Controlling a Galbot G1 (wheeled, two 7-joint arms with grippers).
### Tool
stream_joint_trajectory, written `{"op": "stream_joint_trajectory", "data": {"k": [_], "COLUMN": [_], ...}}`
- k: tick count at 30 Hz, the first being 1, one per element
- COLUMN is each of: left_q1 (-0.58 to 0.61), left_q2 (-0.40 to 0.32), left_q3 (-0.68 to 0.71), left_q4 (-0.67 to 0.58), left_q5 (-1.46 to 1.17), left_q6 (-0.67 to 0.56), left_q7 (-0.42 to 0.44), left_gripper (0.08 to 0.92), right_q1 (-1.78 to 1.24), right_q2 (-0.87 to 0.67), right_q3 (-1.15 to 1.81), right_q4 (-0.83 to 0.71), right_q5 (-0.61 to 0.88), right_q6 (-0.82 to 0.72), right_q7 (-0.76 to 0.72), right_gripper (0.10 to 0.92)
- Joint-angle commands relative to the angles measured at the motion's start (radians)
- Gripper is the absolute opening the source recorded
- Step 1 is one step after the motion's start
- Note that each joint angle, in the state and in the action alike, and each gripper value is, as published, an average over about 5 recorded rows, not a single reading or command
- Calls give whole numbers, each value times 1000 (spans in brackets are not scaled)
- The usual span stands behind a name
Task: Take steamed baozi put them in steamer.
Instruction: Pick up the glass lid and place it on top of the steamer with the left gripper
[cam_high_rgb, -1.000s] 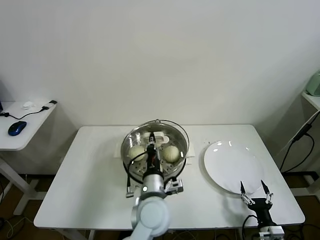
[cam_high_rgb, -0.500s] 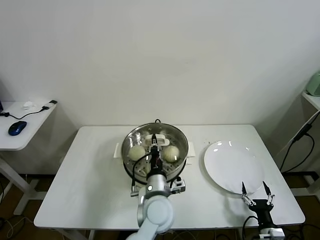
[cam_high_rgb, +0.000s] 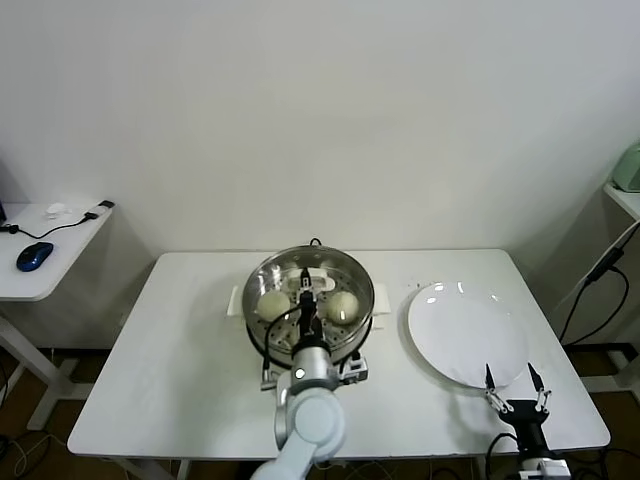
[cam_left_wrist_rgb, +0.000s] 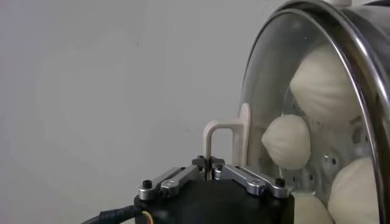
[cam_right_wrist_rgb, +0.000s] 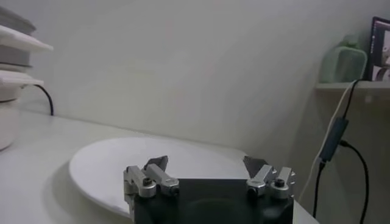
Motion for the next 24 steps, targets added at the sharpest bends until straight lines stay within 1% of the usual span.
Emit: {"op": "stream_joint_trajectory", "data": {"k": [1,11,14,17,24], "left_q1": [-2,1,4,9,18], "left_q2": [-7,3,5,8,24], "left_q3": [6,-3,-4,-4,6], "left_q4": [7,12,9,-3,-33], "left_q5": [5,6,6,6,0], "left_q6": [2,-2,-4,-7,-22], "left_q7": [-4,-4,-3,1,5], "left_gripper": [130,130,148,213,421], "right_q1": [-1,1,3,1,-6], "right_q2": [1,4,4,3,-2], "right_q3": [-2,-3,-3,-4,-6], "right_q4": [-1,1,2,4,-4], "right_q5": [-4,-4,-4,-4,-5], "right_q6": [8,13,13,14,14], "right_q7": [-2,-8,-13,-23,-45], "right_gripper": [823,823,823,823,823]}}
